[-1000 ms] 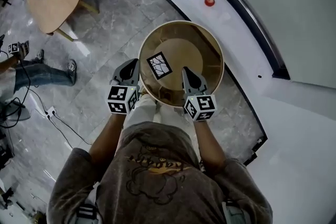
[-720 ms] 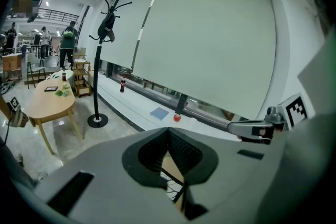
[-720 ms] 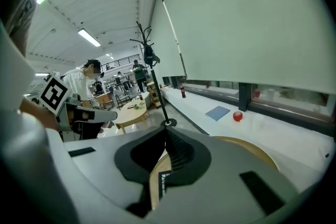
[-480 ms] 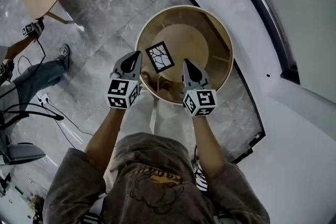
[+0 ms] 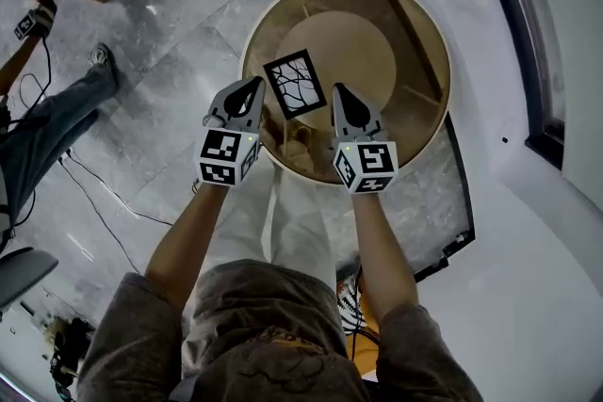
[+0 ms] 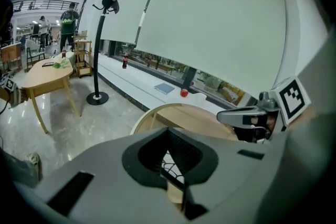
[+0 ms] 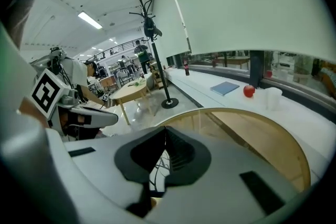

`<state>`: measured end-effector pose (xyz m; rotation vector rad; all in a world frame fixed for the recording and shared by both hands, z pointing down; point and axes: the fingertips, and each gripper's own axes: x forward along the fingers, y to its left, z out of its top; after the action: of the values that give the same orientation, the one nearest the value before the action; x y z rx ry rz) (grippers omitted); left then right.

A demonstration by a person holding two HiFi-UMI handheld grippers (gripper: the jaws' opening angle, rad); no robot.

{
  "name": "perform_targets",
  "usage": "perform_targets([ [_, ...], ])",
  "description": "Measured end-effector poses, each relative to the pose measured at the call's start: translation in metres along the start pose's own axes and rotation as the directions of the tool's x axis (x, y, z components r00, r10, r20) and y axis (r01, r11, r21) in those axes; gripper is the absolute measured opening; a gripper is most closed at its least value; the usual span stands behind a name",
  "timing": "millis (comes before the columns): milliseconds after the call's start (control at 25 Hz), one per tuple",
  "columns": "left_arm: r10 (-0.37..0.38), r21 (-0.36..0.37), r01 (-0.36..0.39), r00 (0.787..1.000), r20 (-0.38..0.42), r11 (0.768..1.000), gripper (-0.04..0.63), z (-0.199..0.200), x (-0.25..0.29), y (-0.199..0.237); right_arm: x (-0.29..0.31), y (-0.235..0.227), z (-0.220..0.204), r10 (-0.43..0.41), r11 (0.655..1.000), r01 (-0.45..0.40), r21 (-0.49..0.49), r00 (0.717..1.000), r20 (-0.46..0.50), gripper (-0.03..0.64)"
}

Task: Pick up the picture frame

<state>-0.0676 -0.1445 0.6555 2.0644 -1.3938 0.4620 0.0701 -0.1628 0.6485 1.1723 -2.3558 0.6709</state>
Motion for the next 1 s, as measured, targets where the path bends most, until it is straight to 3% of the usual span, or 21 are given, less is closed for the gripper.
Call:
perform_targets([
  [240,0.038,-0.067,-0.039,0.999,-0.002,0.997,0.009,-0.043,0.024,0.014,0.031,-0.006,-0.040,0.014,1.000,-0.014,0.001,0.999,-0.038,0.015],
  [480,0.080,-0.144,-0.076,0.997,0.019,0.987,0.009,-0.060,0.038,0.020,0.045,-0.011,-0.054,0.018,1.000,-0.019,-0.011,0.998,-0.054,0.015],
  [680,0.106,-0.191,-0.110,0.994,-0.029,0.975,0.019,-0.076,0.044,0.021,0.051,-0.011,-0.059,0.034,0.999,-0.038,-0.039,0.996,-0.080,0.017],
  [800,0.097,-0.220,-0.106,0.994,-0.049,0.970,0.094,-0.082,0.047,0.018,0.053,-0.015,-0.063,0.038,0.999,-0.041,-0.028,0.995,-0.095,0.048],
  [1000,0.093,-0.265,-0.106,0.994,-0.063,0.958,0.230,-0.090,0.055,0.016,0.062,-0.018,-0.079,0.065,0.997,-0.070,-0.026,0.986,-0.156,0.198],
])
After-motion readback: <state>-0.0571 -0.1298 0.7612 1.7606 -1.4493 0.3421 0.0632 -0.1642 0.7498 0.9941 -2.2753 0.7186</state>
